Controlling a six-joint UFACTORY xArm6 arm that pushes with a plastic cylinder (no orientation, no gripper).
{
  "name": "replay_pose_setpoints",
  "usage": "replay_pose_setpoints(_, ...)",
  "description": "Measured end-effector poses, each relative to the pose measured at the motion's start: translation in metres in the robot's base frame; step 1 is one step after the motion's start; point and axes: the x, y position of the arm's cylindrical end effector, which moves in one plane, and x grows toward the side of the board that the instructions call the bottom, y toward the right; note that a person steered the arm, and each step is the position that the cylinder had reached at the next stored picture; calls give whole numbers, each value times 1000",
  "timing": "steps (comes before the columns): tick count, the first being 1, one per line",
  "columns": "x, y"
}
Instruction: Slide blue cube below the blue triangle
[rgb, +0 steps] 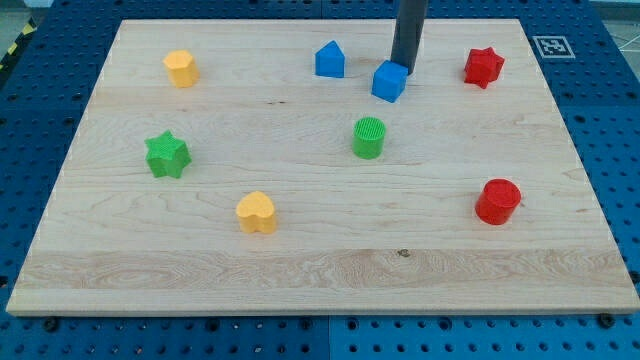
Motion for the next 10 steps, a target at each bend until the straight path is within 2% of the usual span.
replay_pose_setpoints(2,20,17)
replay_pose_setpoints(4,21,-11)
replay_pose_setpoints(6,44,-14)
replay_pose_setpoints(10,48,-49)
